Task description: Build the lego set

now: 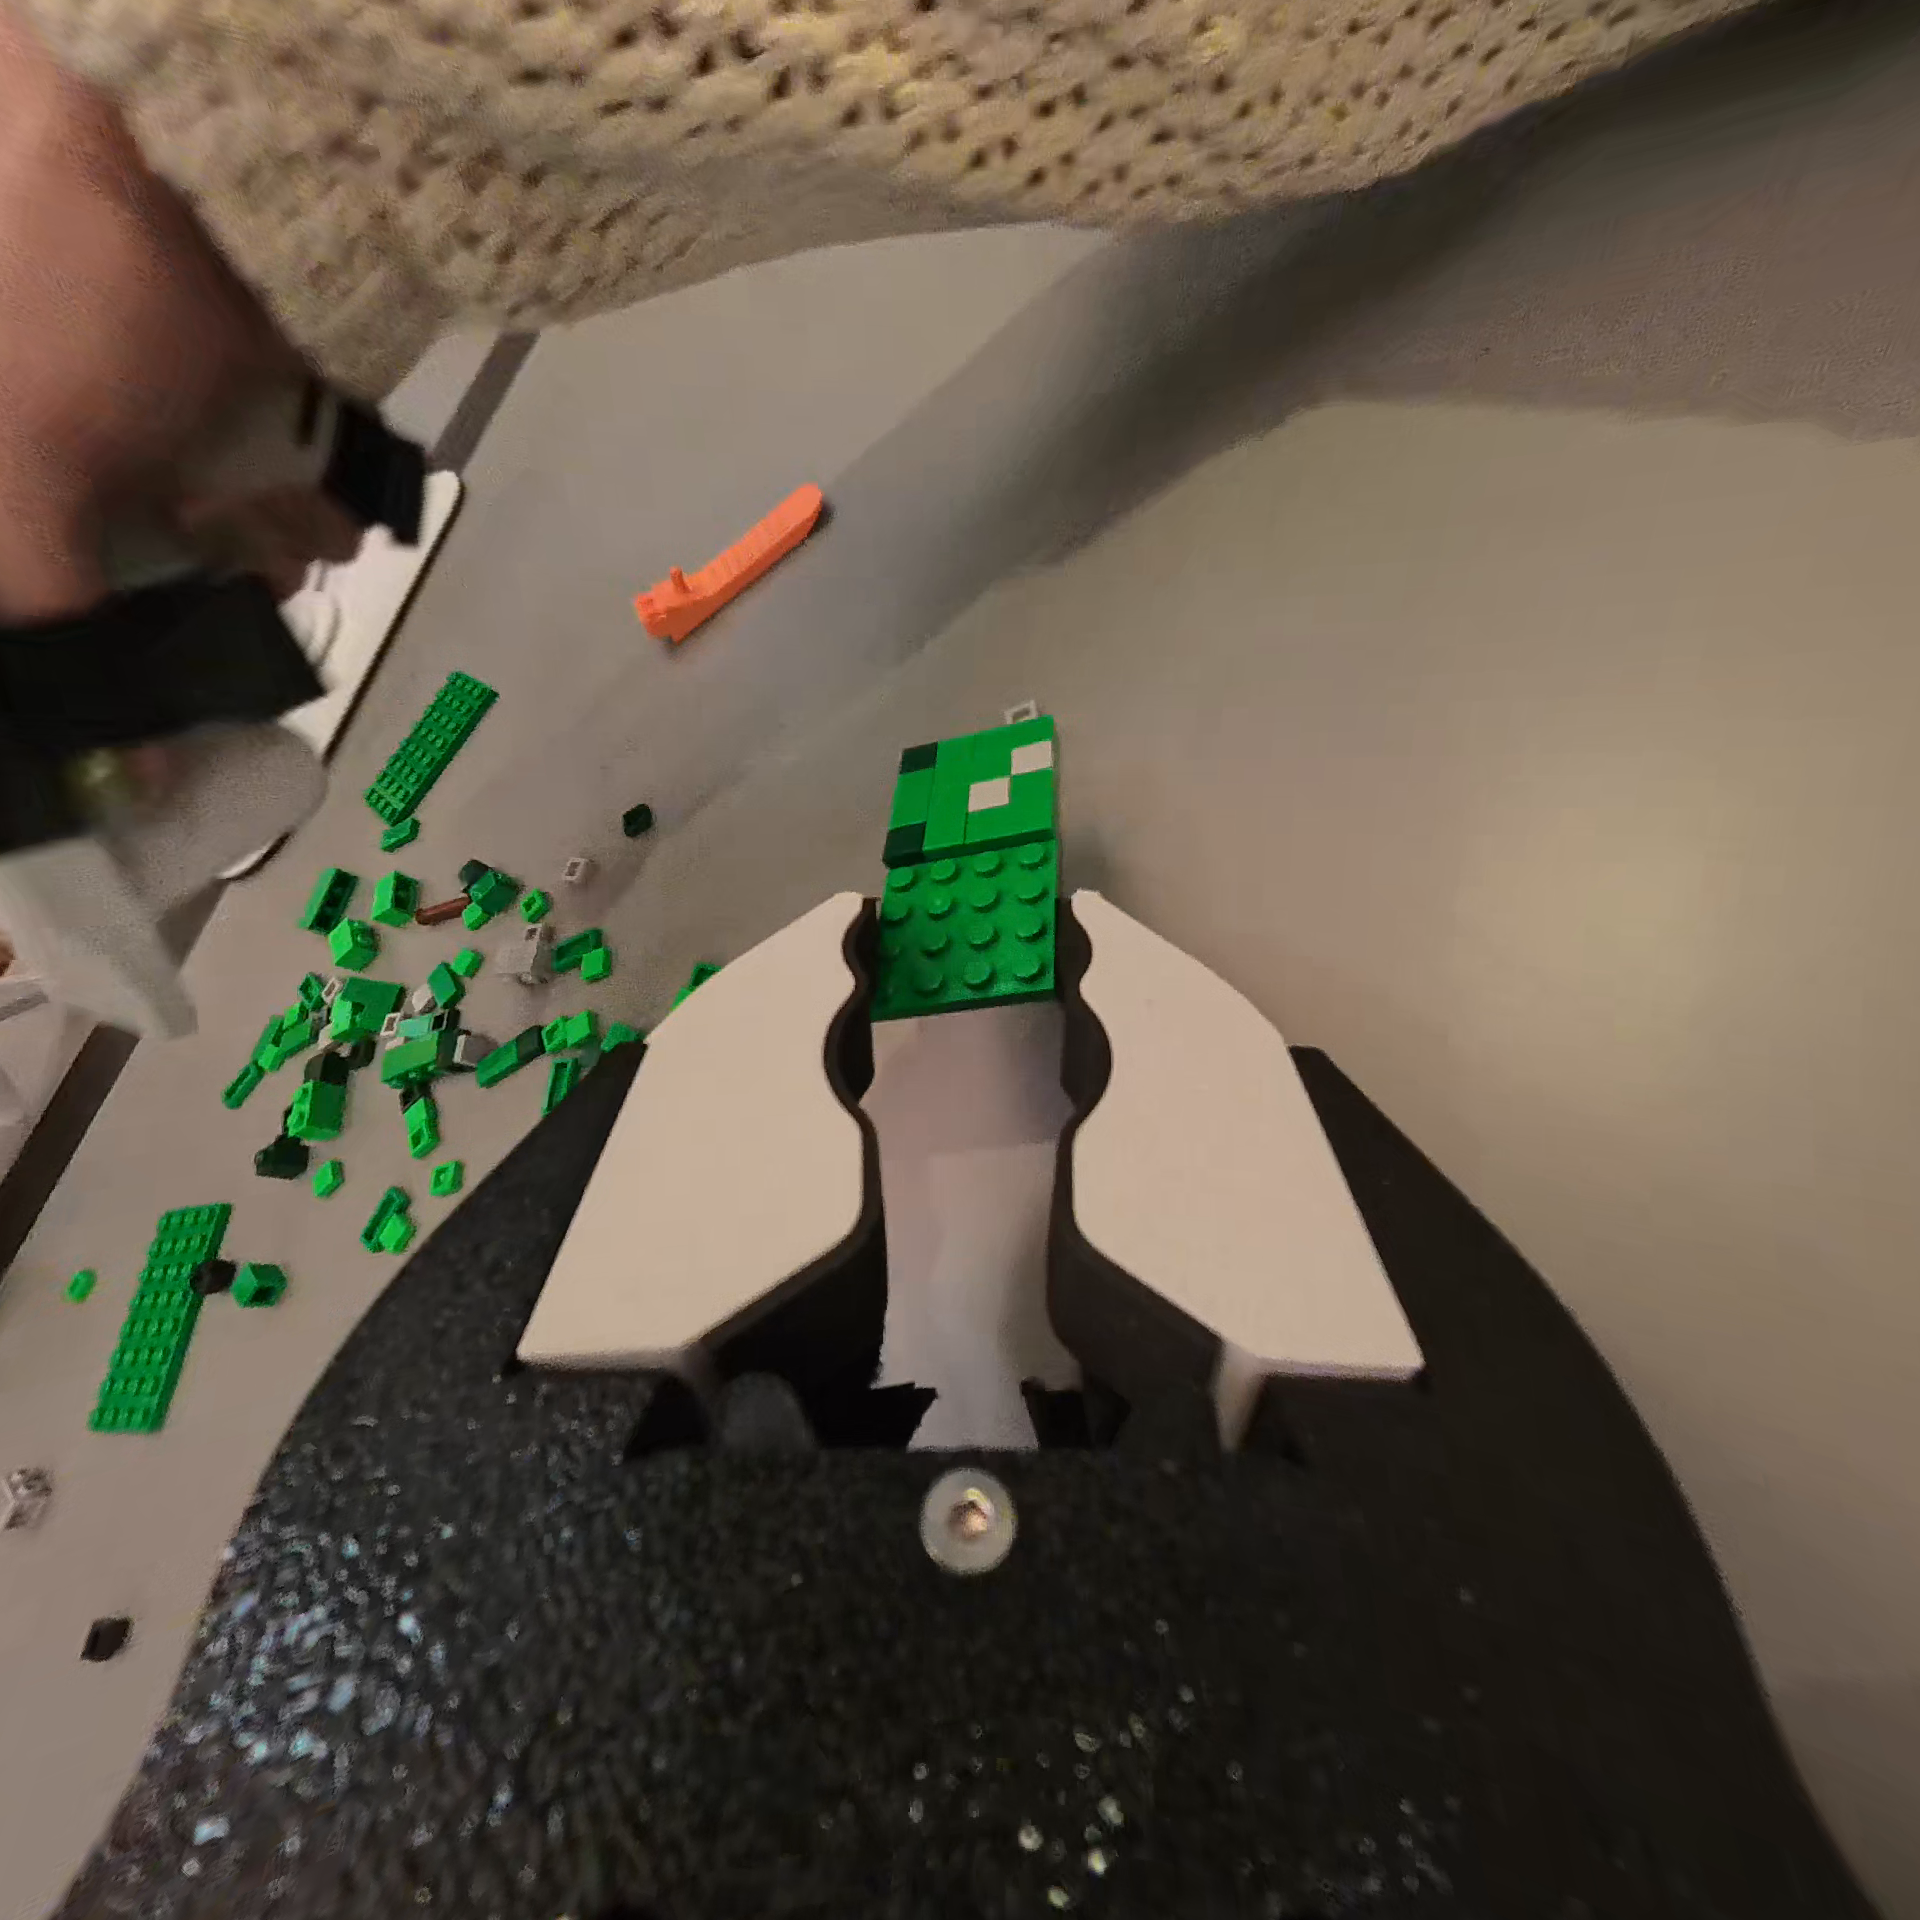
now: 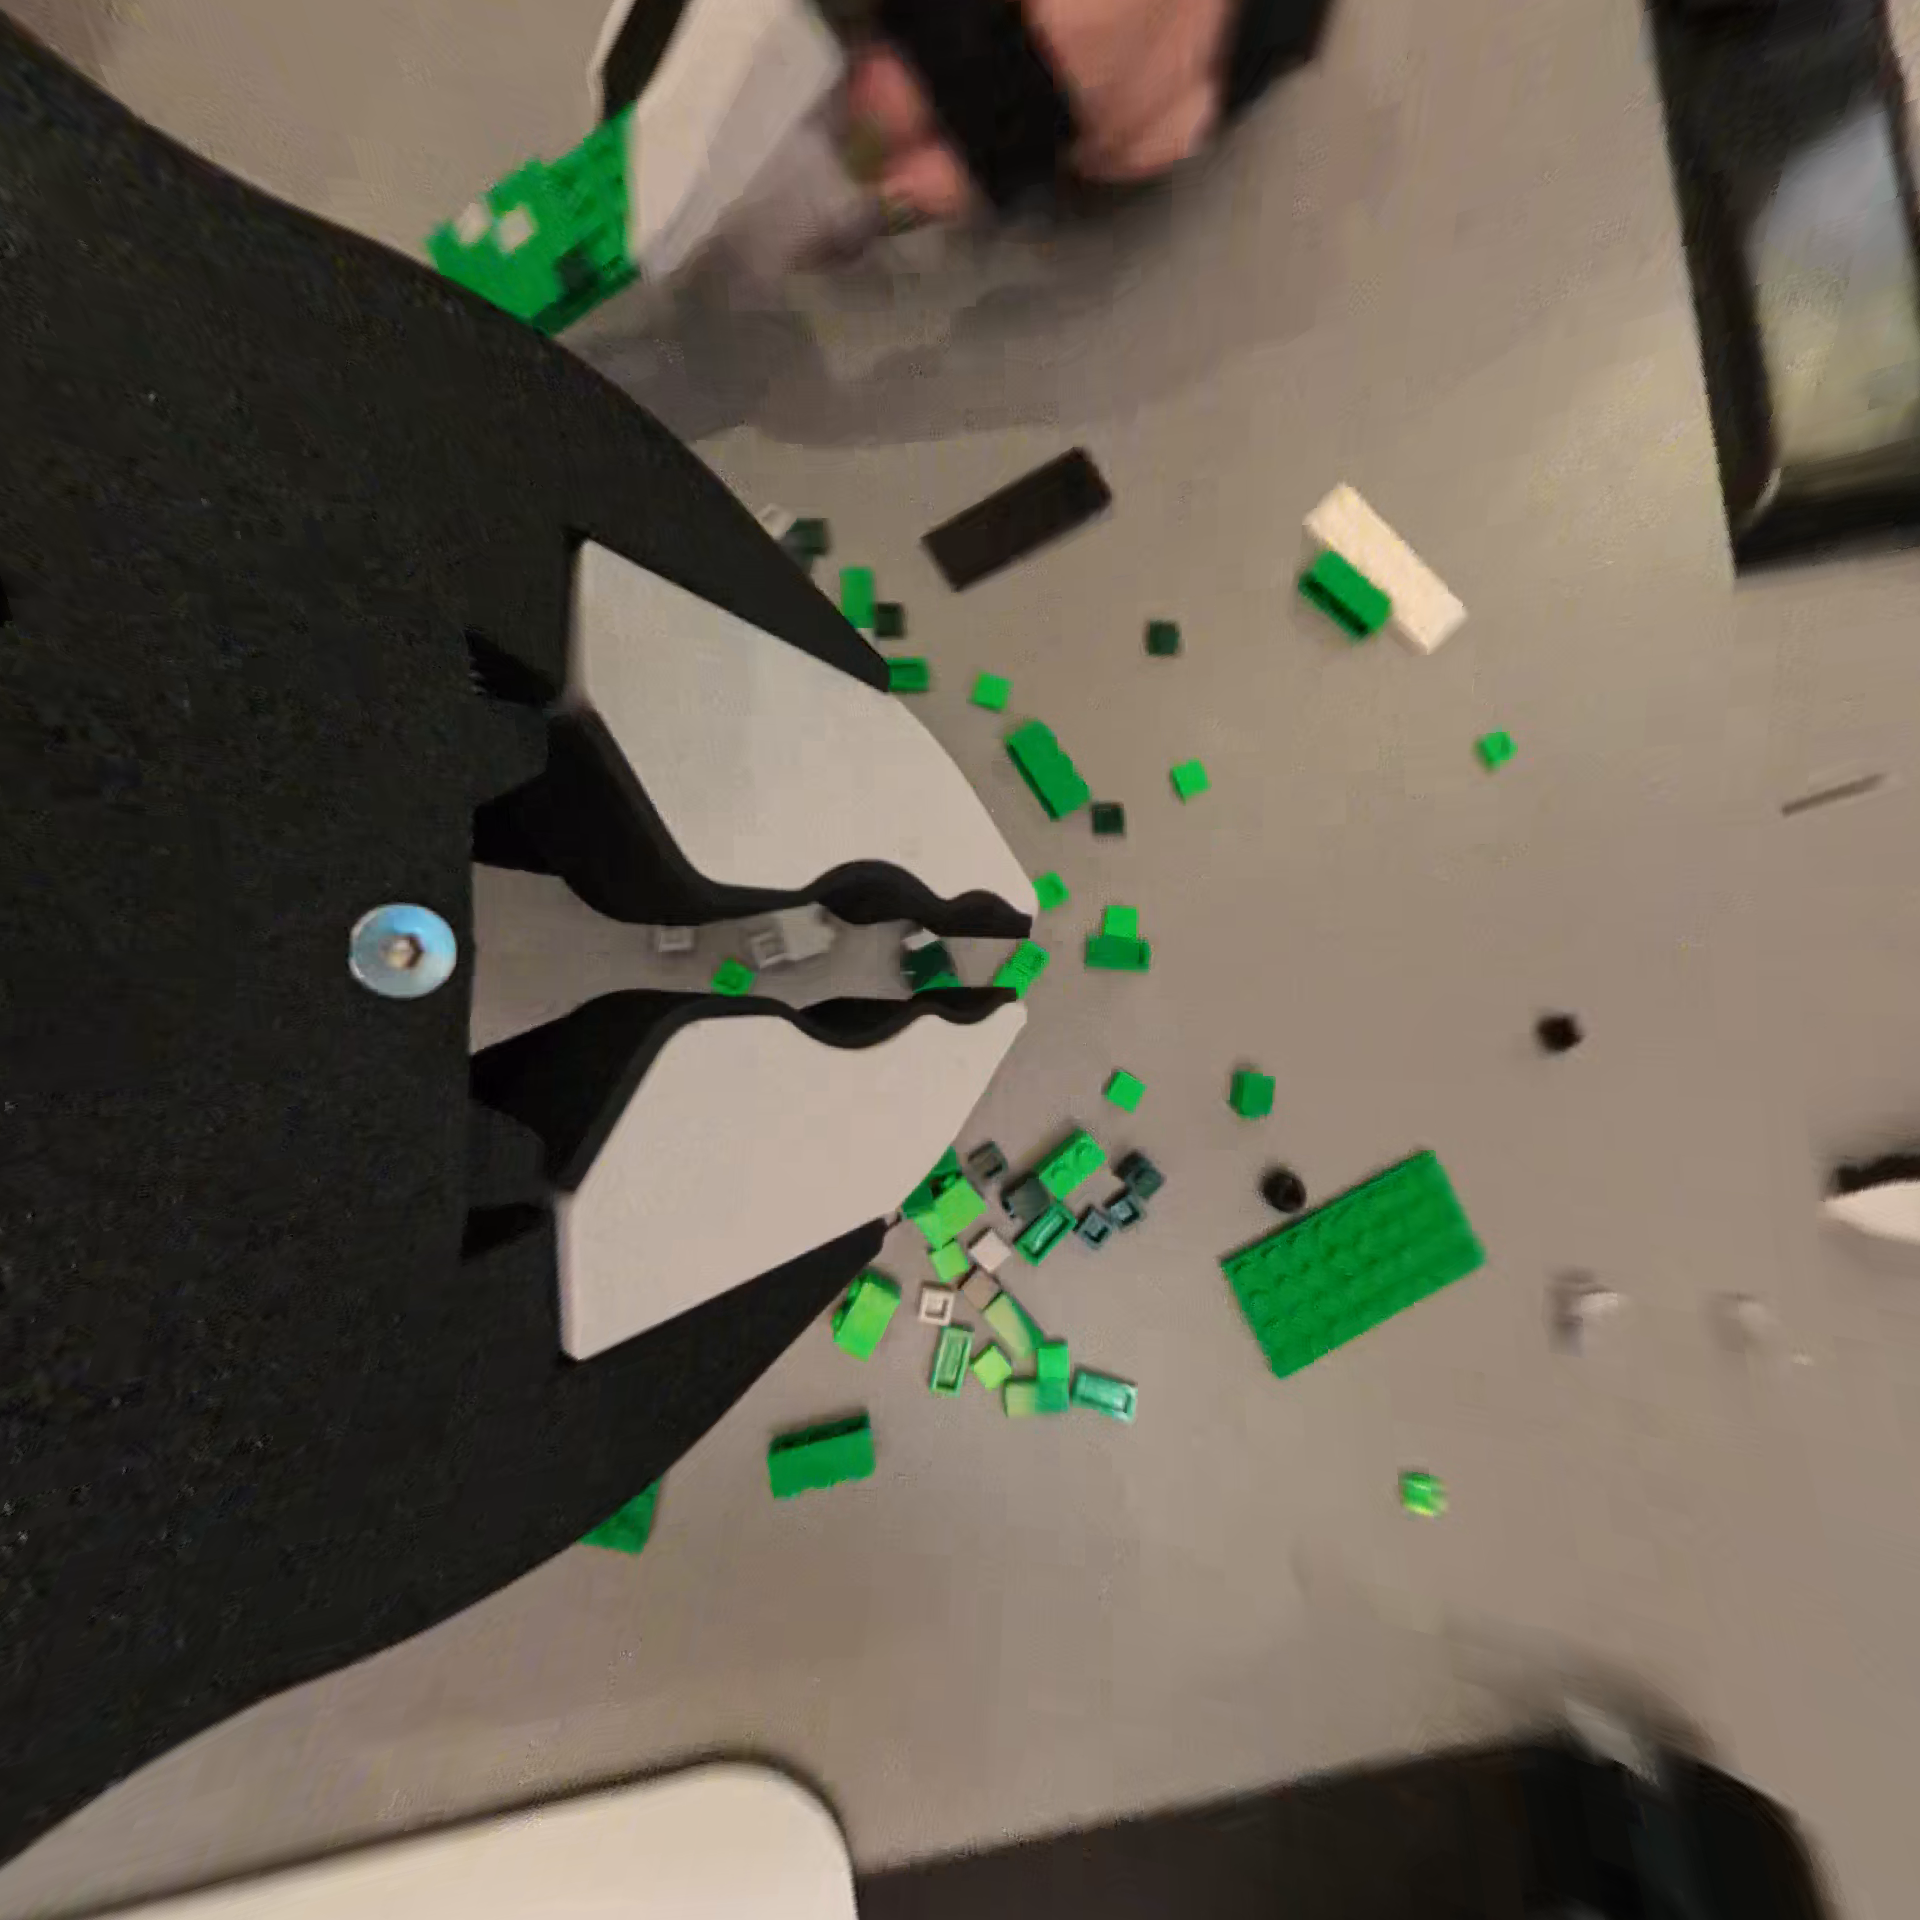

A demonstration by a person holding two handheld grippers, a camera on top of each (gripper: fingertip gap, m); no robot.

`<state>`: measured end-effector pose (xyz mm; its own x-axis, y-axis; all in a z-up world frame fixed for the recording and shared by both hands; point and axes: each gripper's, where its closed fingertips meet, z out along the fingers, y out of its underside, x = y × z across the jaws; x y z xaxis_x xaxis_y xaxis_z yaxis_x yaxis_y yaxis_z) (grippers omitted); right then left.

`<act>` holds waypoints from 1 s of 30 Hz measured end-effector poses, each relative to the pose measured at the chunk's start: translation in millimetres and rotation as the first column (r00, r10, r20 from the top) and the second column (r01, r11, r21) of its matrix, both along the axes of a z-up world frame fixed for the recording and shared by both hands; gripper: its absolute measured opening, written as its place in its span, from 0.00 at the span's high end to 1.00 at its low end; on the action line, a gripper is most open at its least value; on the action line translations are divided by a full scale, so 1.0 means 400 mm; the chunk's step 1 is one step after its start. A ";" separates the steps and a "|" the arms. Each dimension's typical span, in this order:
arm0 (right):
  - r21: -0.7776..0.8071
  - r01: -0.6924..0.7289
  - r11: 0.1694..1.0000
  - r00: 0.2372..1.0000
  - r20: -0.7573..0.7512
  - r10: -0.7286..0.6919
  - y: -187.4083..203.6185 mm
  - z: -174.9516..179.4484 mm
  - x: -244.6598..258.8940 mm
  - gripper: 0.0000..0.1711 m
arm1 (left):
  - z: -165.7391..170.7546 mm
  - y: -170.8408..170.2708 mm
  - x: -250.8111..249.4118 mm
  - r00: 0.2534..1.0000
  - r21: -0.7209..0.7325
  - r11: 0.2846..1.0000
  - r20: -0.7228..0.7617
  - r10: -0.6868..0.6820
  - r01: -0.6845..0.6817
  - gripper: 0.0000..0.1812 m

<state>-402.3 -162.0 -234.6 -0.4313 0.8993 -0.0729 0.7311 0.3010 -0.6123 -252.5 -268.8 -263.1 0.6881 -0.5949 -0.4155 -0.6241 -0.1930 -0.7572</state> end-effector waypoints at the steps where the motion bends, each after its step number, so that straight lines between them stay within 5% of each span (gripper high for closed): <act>1: -0.048 0.043 0.998 0.993 0.115 -0.038 -0.002 -0.019 -0.023 0.94 | 0.001 0.001 -0.002 1.000 0.002 1.000 0.008 0.003 -0.003 0.82; 5: -0.019 0.188 0.982 0.895 0.415 -0.163 0.006 -0.087 -0.077 0.90 | 0.002 0.006 -0.015 0.999 0.002 1.000 0.033 0.025 -0.025 0.82; 15: 0.236 0.171 0.957 0.835 0.481 -0.268 0.038 -0.147 -0.113 0.92 | 0.007 0.006 -0.015 0.998 0.005 1.000 0.054 0.028 -0.028 0.82; 25: 0.270 0.126 0.954 0.843 0.477 -0.247 0.034 -0.151 -0.105 1.00 | 0.003 0.008 -0.025 0.997 -0.008 0.999 0.066 0.044 -0.044 0.82; 30: 0.222 0.182 0.958 0.832 0.484 -0.270 0.031 -0.151 -0.101 0.92 | 0.000 0.007 -0.028 0.997 -0.017 0.999 0.068 0.048 -0.047 0.82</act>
<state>-442.7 -149.4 -294.8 -0.1567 0.9851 -0.0712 0.9839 0.1495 -0.0978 -263.6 -265.9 -262.9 0.7424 -0.5667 -0.3574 -0.5605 -0.2333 -0.7946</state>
